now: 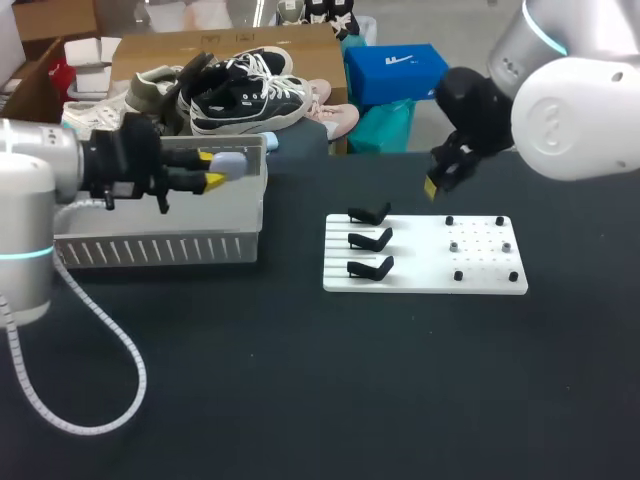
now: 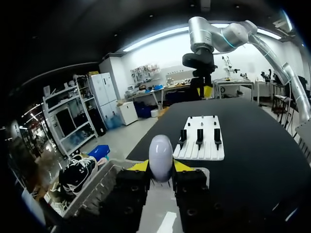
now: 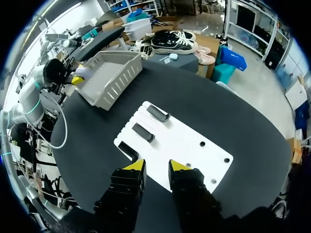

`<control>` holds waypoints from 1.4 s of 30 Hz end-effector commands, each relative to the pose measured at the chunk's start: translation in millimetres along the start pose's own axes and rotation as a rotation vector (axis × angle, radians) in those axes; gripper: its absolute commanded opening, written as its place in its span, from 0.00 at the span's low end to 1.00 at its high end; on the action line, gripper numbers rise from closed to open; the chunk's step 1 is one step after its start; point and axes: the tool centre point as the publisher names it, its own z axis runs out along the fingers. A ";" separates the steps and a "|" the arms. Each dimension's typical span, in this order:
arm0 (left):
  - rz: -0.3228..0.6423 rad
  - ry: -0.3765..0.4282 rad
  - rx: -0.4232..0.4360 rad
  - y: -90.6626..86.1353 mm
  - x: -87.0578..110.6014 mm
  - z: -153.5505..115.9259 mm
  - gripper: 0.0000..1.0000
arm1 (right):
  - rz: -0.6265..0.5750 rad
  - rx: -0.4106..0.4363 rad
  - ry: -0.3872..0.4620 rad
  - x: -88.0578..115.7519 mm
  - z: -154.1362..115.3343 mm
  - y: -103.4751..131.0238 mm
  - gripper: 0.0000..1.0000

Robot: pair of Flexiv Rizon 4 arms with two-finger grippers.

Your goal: Pick up each earbud case from the left stands, insert the matching earbuds, close the lid, and place the case in the box.

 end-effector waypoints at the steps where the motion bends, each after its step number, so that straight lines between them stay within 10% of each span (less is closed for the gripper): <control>1: -0.031 0.025 0.032 17.1 17.2 0.4 0.00 | 0.013 0.002 -0.013 5.8 4.4 1.2 0.27; 14: -0.171 0.097 0.096 37.6 77.7 27.8 0.00 | 0.026 -0.008 -0.015 6.7 11.3 9.0 0.26; 15: -0.174 0.093 0.094 37.4 77.7 28.1 0.18 | 0.025 -0.008 -0.016 6.7 10.6 9.6 0.26; 17: -0.174 0.080 0.088 35.0 74.9 27.2 1.00 | 0.024 -0.008 -0.020 6.8 8.5 9.9 0.27; 42: -0.041 -0.048 0.135 -42.9 -27.3 15.8 1.00 | 0.007 -0.100 -0.274 40.6 -43.5 7.4 0.31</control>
